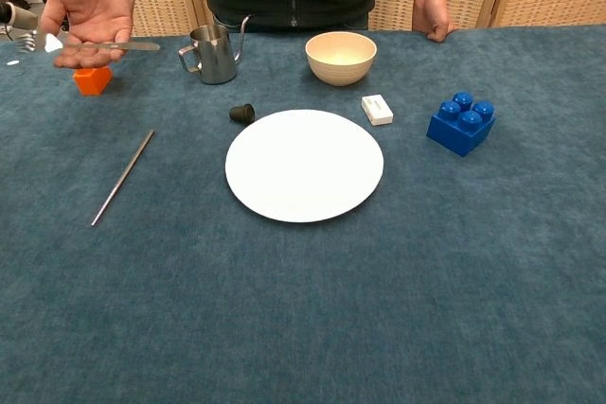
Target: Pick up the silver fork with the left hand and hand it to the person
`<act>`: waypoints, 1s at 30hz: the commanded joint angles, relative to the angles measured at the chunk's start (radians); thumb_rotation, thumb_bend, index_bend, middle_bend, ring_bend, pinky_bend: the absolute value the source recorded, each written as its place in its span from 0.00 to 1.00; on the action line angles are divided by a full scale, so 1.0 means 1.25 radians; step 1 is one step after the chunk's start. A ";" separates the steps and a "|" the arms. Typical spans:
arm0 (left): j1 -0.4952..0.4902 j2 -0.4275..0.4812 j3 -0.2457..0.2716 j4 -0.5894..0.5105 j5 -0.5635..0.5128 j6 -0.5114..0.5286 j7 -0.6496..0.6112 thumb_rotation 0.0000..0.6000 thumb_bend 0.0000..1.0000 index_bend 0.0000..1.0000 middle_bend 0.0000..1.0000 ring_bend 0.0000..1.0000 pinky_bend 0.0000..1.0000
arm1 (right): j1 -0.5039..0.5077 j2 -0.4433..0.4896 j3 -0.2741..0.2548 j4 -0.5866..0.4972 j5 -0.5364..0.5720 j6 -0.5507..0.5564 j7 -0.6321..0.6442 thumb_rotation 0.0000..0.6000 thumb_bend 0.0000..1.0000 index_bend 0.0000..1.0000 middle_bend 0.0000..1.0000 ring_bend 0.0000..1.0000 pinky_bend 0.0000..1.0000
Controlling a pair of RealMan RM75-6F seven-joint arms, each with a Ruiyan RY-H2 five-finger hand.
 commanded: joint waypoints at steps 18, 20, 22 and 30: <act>0.115 0.116 -0.003 -0.124 0.171 0.010 -0.114 1.00 0.31 0.00 0.00 0.00 0.00 | -0.001 0.000 -0.002 -0.004 -0.005 0.003 -0.003 1.00 0.00 0.02 0.00 0.00 0.00; 0.147 0.156 0.032 -0.149 0.246 0.009 -0.103 1.00 0.31 0.00 0.00 0.00 0.00 | -0.001 -0.001 -0.003 -0.005 -0.007 0.004 -0.004 1.00 0.00 0.02 0.00 0.00 0.00; 0.188 0.189 0.085 -0.157 0.364 -0.001 -0.111 1.00 0.30 0.00 0.00 0.00 0.00 | -0.002 -0.001 -0.003 -0.005 -0.009 0.005 -0.005 1.00 0.00 0.02 0.00 0.00 0.00; 0.317 0.240 0.286 -0.071 0.768 0.045 -0.180 1.00 0.24 0.00 0.00 0.00 0.00 | -0.004 -0.003 -0.005 -0.009 -0.015 0.012 -0.012 1.00 0.00 0.02 0.00 0.00 0.00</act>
